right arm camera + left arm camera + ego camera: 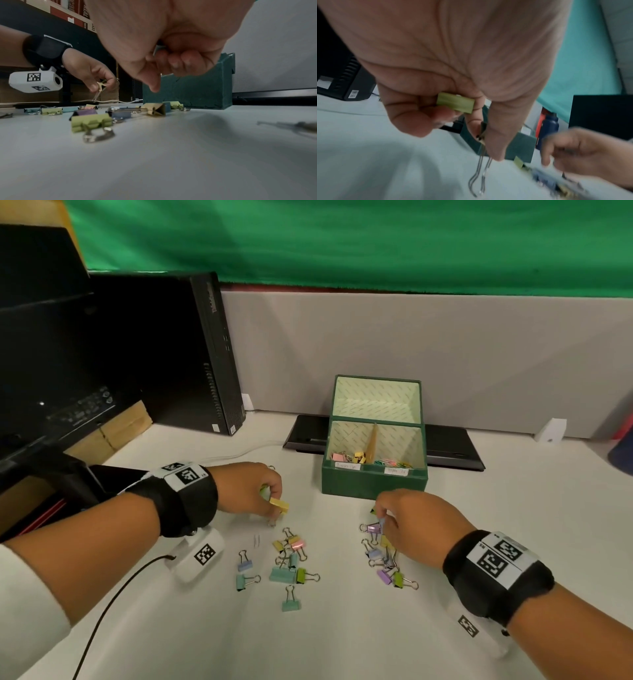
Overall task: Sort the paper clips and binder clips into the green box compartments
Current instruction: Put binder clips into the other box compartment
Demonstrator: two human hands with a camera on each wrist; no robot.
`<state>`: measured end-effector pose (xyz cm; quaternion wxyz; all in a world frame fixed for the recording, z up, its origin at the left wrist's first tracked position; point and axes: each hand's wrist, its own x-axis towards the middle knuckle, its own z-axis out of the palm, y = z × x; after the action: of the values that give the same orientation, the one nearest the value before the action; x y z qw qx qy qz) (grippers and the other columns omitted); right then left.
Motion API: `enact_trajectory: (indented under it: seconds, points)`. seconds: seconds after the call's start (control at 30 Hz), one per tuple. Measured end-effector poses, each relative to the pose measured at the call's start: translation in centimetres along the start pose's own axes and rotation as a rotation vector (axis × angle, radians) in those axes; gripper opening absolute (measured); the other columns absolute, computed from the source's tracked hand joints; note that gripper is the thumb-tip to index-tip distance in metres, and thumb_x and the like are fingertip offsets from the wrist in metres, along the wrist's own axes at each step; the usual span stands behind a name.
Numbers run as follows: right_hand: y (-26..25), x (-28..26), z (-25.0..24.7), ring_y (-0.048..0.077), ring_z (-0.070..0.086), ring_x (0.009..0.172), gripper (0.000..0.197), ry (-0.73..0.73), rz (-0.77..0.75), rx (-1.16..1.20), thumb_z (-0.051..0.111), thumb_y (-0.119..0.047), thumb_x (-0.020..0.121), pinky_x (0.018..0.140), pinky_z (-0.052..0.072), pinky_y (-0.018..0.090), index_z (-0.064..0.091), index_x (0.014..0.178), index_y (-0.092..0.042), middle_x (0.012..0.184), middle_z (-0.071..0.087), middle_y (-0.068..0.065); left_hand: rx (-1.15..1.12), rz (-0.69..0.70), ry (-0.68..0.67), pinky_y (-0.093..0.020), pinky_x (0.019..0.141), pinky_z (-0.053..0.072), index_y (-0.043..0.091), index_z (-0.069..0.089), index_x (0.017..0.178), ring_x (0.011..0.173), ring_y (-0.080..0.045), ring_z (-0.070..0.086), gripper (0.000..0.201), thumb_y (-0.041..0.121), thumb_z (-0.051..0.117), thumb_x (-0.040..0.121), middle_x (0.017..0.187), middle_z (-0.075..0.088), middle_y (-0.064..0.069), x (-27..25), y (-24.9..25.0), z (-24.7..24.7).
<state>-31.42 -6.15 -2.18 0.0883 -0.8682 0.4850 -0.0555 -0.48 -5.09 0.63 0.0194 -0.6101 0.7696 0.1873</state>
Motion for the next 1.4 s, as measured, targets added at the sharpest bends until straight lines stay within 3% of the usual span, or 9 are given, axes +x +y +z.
enact_trajectory:
  seconds: [0.2, 0.4, 0.6, 0.77, 0.83, 0.97, 1.1, 1.3, 1.4]
  points:
    - [-0.2, 0.8, 0.7, 0.015, 0.06, 0.086, 0.024, -0.119, 0.001, -0.076, 0.055, -0.051, 0.093, 0.07, 0.045, 0.024, 0.066, 0.098, -0.03, 0.099, 0.064, -0.005, -0.149, 0.077, 0.034, -0.021, 0.069, 0.037, 0.034, 0.065, 0.087, 0.073, -0.001, 0.051, 0.014, 0.047, 0.069, 0.087, 0.084, 0.06, 0.016, 0.7, 1.2, -3.0]
    - [-0.5, 1.1, 0.6, 0.014, 0.059, 0.083, 0.016, -0.104, -0.001, -0.072, 0.057, -0.043, 0.093, 0.072, 0.051, 0.025, 0.062, 0.091, -0.029, 0.094, 0.061, -0.007, -0.138, 0.073, 0.272, -0.025, 0.06, 0.038, 0.027, 0.058, 0.095, 0.074, -0.009, 0.053, 0.017, 0.045, 0.058, 0.095, 0.085, 0.059, 0.011, 4.9, 5.5, -5.7]
    - [-0.4, 0.7, 0.2, 0.016, 0.06, 0.102, 0.04, -0.151, 0.092, -0.025, 0.06, -0.046, 0.087, 0.09, 0.052, 0.029, 0.058, 0.125, -0.032, 0.119, 0.062, -0.007, -0.112, 0.009, 0.344, -0.027, 0.063, 0.039, 0.02, 0.056, 0.108, 0.087, -0.018, 0.055, 0.018, 0.035, 0.056, 0.098, 0.104, 0.06, 0.001, 9.4, 8.5, -6.3]
    - [-0.1, 0.7, 0.4, 0.014, 0.059, 0.09, 0.025, -0.159, 0.116, -0.052, 0.061, -0.043, 0.087, 0.08, 0.052, 0.026, 0.058, 0.108, -0.029, 0.103, 0.06, -0.006, -0.217, -0.019, 0.303, -0.029, 0.073, 0.054, 0.024, 0.061, 0.122, 0.086, -0.016, 0.065, 0.03, 0.033, 0.064, 0.093, 0.112, 0.068, -0.002, 10.6, 8.7, -5.8]
    - [-0.3, 0.8, 0.4, 0.013, 0.058, 0.087, 0.024, -0.17, 0.121, -0.047, 0.06, -0.046, 0.089, 0.077, 0.05, 0.025, 0.057, 0.104, -0.028, 0.1, 0.06, -0.005, -0.286, 0.006, 0.271, -0.029, 0.074, 0.06, 0.03, 0.054, 0.137, 0.078, -0.013, 0.07, 0.044, 0.031, 0.063, 0.094, 0.111, 0.069, 0.002, 9.7, 8.3, -5.7]
    - [-1.0, 0.4, -0.4, 0.009, 0.057, 0.078, 0.023, -0.075, 0.1, 0.056, 0.059, -0.05, 0.088, 0.069, 0.05, 0.023, 0.053, 0.095, -0.028, 0.092, 0.058, -0.007, -0.107, 0.082, 0.407, -0.025, 0.086, 0.049, 0.039, 0.054, 0.136, 0.102, -0.011, 0.063, 0.042, 0.036, 0.059, 0.095, 0.12, 0.064, 0.009, 5.8, 5.9, -4.8]
    - [-2.3, 1.2, -2.6, 0.011, 0.056, 0.081, 0.014, 0.057, -0.042, 0.165, 0.06, -0.04, 0.088, 0.074, 0.055, 0.031, 0.053, 0.094, -0.028, 0.093, 0.056, -0.008, 0.031, 0.073, 0.194, -0.028, 0.087, 0.052, 0.042, 0.059, 0.124, 0.092, 0.0, 0.057, 0.029, 0.041, 0.057, 0.095, 0.106, 0.061, 0.019, 0.7, 2.0, -1.7]
    - [-3.0, 8.7, -5.7, 0.025, 0.052, 0.102, 0.029, 0.198, 0.034, 0.087, 0.062, -0.034, 0.088, 0.082, 0.046, 0.035, 0.057, 0.113, -0.02, 0.108, 0.05, 0.004, -0.066, -0.052, 0.078, -0.02, 0.089, 0.05, 0.044, 0.065, 0.109, 0.094, 0.005, 0.06, 0.028, 0.025, 0.064, 0.088, 0.101, 0.063, 0.023, -4.4, -2.4, 2.5]
    - [-3.5, 10.6, -5.6, 0.032, 0.041, 0.126, 0.049, 0.131, 0.106, -0.093, 0.059, -0.04, 0.087, 0.1, 0.039, 0.046, 0.052, 0.133, -0.025, 0.134, 0.046, 0.008, -0.049, -0.086, 0.122, -0.023, 0.092, 0.049, 0.039, 0.067, 0.112, 0.094, 0.001, 0.059, 0.028, 0.03, 0.067, 0.086, 0.1, 0.062, 0.02, -5.1, -2.6, 3.4]
